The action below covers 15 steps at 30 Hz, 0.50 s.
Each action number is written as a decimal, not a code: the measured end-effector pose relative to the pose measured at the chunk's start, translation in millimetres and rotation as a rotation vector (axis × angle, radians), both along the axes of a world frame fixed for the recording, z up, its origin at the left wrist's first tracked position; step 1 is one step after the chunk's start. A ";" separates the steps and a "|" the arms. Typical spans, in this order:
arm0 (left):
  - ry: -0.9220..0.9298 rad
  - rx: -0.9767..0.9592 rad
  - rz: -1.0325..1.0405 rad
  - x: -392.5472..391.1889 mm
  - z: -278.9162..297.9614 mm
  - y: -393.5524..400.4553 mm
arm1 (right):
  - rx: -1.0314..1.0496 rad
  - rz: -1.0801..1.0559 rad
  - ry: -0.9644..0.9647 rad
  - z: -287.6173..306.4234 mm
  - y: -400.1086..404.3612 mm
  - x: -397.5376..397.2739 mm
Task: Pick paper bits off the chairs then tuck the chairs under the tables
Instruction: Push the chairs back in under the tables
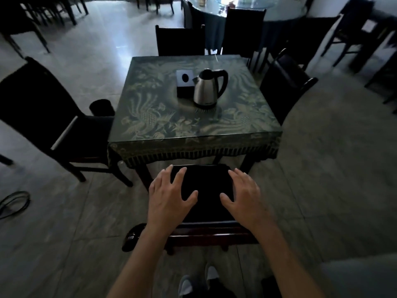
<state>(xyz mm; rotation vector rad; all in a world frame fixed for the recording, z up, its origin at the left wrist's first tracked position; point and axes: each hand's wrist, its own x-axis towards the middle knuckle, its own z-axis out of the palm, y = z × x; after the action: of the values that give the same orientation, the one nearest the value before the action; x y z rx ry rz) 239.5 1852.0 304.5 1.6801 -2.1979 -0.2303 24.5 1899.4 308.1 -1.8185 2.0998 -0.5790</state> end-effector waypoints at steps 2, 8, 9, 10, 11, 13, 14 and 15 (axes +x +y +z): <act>-0.002 -0.010 -0.017 2.1 0.2 4.1 | -0.014 -0.012 -0.003 0.5 6.9 3.8; 0.210 0.107 -0.051 11.7 -10.2 32.9 | -0.051 -0.131 -0.381 -7.1 34.2 15.2; 0.354 0.152 -0.029 14.2 -14.5 42.0 | -0.024 -0.202 -0.560 -10.6 42.5 18.6; 0.505 0.195 0.015 16.6 -19.1 52.6 | 0.010 -0.292 -0.766 -15.5 51.6 22.1; 0.635 0.238 0.075 19.1 -24.4 63.6 | 0.044 -0.392 -0.982 -21.1 60.4 24.6; 0.864 0.379 0.220 24.5 -36.2 87.1 | 0.150 -0.564 -1.338 -35.7 81.0 28.6; 0.986 0.459 0.306 26.4 -41.9 97.2 | 0.214 -0.624 -1.441 -42.7 90.7 30.0; 1.120 0.544 0.418 27.3 -47.9 104.9 | 0.282 -0.673 -1.504 -49.3 99.8 31.1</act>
<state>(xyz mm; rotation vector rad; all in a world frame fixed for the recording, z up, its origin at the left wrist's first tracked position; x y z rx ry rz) 266.9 1956.9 256.6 1.5734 -0.9691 -1.3467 55.7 1999.2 258.7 -0.1220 1.3948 -1.1825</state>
